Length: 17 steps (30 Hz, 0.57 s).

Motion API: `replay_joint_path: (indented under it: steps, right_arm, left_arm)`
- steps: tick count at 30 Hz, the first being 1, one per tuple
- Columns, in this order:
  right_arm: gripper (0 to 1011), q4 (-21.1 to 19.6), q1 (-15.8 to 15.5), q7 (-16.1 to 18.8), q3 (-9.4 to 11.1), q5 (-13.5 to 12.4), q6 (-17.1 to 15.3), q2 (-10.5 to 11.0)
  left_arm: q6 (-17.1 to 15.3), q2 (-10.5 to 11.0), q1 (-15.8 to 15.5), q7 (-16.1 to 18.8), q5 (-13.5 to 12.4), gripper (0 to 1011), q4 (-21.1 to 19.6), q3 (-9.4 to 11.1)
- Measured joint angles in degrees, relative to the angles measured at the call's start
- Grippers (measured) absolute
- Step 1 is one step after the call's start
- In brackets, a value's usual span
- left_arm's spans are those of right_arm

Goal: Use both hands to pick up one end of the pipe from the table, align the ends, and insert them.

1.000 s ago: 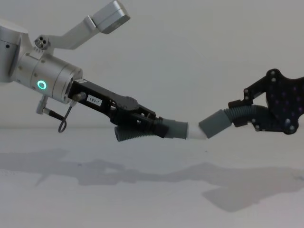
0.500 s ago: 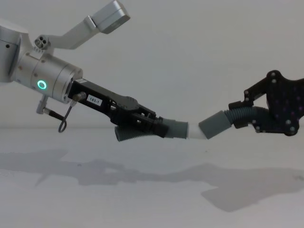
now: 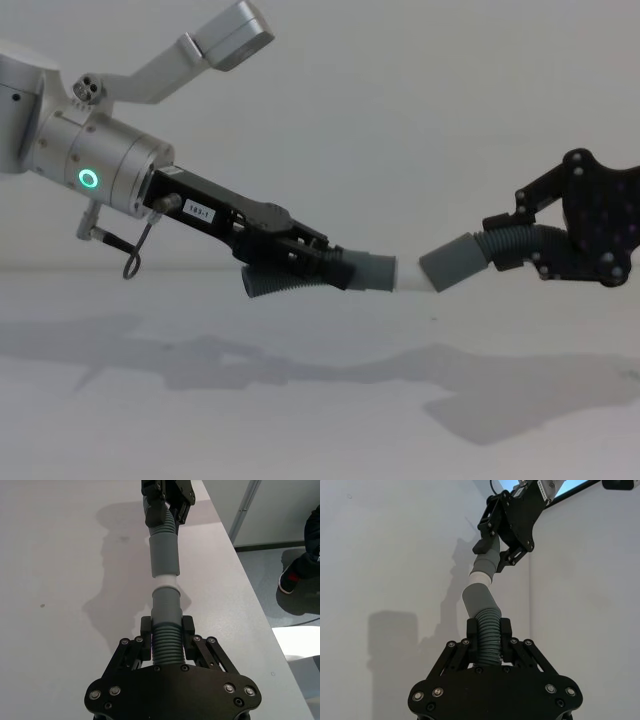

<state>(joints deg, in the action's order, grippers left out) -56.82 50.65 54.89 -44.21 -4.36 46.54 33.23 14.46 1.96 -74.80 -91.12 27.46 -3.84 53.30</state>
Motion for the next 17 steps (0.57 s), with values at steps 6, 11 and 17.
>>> replay_joint_path:
  steps: [6, 11, 17]
  right_arm:
    - [234, -0.06, -0.04, 0.05, 0.03, -0.04, -0.21, 0.03]
    - [234, -0.09, -0.07, 0.05, 0.06, -0.07, -0.30, 0.06]
    - [234, -0.13, -0.10, 0.05, 0.10, -0.10, -0.34, 0.09]
  left_arm:
    - [0.00, 0.00, 0.00, 0.00, 0.00, 323, 0.00, 0.00]
    - [0.00, 0.00, 0.00, 0.00, -0.01, 323, 0.00, 0.00]
    - [0.00, 0.00, 0.00, -0.01, -0.01, 325, 0.00, 0.00]
